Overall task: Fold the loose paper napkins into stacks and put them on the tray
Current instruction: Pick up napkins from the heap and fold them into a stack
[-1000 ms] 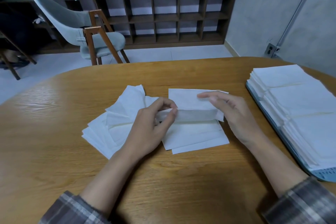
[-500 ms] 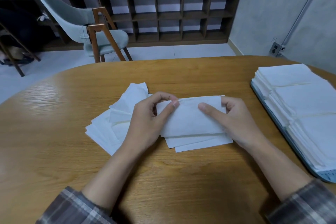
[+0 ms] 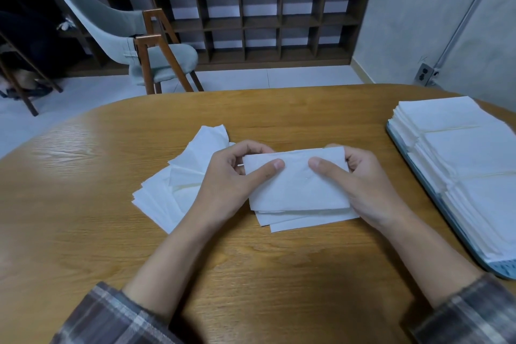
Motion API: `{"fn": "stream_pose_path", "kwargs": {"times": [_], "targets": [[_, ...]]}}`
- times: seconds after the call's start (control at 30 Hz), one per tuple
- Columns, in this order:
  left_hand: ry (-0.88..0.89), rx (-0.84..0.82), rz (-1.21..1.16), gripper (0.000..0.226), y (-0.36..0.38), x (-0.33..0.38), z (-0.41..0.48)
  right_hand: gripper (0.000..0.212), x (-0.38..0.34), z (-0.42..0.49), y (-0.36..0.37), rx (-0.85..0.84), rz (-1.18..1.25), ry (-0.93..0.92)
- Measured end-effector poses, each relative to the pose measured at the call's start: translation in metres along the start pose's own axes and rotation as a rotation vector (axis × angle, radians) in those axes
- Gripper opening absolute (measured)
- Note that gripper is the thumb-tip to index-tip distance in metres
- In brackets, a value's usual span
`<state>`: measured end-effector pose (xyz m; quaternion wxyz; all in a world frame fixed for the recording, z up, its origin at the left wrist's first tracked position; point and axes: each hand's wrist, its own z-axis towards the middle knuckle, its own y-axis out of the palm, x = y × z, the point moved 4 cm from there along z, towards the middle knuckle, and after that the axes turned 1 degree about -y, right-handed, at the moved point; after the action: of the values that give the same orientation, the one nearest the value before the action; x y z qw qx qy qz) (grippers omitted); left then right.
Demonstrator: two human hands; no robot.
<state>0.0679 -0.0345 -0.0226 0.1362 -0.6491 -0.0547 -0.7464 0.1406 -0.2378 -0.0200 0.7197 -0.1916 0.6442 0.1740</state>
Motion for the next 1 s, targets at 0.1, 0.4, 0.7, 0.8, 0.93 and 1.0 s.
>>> {"fn": "stream_pose_path", "kwargs": {"times": [0.1, 0.4, 0.7, 0.8, 0.93, 1.0], "targets": [[-0.004, 0.054, -0.030, 0.012, -0.002, -0.002, 0.001, 0.022, 0.001, 0.001, -0.001, 0.005, -0.033, -0.012], [-0.001, 0.196, 0.054, 0.013, -0.003, -0.005, -0.001, 0.044, -0.002, -0.001, 0.004, -0.033, 0.051, -0.001], [0.345, -0.005, 0.556, 0.033, 0.010, -0.005, -0.005, 0.024, 0.008, 0.010, -0.031, 0.304, -0.293, -0.115], [0.302, -0.258, 0.661, 0.029, 0.018, -0.019, -0.006, 0.029, 0.014, 0.012, -0.039, 0.319, -0.278, -0.101], [0.287, -0.312, 0.696, 0.033, 0.023, -0.025, -0.008, 0.032, 0.016, 0.012, -0.039, 0.288, -0.263, -0.083], [0.274, -0.303, 0.673, 0.031, 0.021, -0.026, -0.006, 0.032, 0.017, 0.013, -0.038, 0.284, -0.267, -0.083]]}}
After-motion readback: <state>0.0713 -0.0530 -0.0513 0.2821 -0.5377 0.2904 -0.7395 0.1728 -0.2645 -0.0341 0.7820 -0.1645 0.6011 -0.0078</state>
